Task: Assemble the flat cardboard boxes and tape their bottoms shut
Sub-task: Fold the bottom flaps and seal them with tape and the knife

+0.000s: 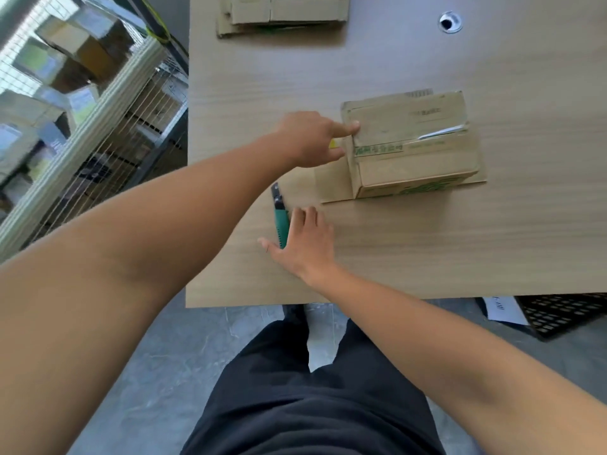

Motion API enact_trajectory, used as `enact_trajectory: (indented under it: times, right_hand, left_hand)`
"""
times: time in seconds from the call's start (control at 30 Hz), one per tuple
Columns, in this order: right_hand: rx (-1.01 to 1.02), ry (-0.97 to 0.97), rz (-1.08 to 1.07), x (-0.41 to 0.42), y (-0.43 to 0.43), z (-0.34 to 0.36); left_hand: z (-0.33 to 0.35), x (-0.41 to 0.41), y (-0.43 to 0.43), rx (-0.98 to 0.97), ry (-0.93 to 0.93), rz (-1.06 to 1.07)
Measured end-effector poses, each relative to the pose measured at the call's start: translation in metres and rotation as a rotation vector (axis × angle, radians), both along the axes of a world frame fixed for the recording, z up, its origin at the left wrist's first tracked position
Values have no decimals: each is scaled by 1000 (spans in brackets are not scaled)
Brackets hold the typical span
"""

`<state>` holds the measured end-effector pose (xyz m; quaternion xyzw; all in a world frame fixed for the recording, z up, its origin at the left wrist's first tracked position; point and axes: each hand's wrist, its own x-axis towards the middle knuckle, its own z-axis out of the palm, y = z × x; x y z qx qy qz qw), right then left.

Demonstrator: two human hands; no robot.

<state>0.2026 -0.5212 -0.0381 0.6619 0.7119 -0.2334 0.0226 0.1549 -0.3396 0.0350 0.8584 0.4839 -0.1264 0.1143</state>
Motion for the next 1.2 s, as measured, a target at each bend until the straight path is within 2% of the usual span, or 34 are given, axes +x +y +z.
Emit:
enact_trajectory:
  times: [0.1,0.2,0.33,0.43,0.5,0.63,0.73,0.8,0.97,1.13,1.2]
  right_hand:
    - [27,-68,6,-15,-4,-8]
    - [-20,-48,35,-10,-1,-5]
    - [-202,178,-178,27,-11,18]
    - [-231,342,-344,78,-27,47]
    - [-140,434,-448,111,-38,70]
    - [189,608,-628,141,-22,108]
    - [368,620,-659,125,22,119]
    - [391,582,-670,110,53,114]
    - [113,464,-617,95,79,96]
    - [-94,321,-452,97,73,92]
    - [-125,312,-419,98,75,94]
  left_hand:
    - [-3,-3,2,9,-7,-46]
    - [-5,-4,4,-4,-18,-61]
    - [-6,1,3,25,-1,-80]
    - [-3,1,6,7,-16,-83]
    - [-4,0,7,-10,-32,-72]
    - [-11,-2,3,-15,-86,-33]
    - [-18,-3,-2,31,-188,-10]
    - [-22,-5,-7,46,-259,42]
    - [-25,-12,-12,-53,-387,185]
    - [-18,-25,-11,-457,-677,351]
    - [-15,-28,-9,-493,-688,359]
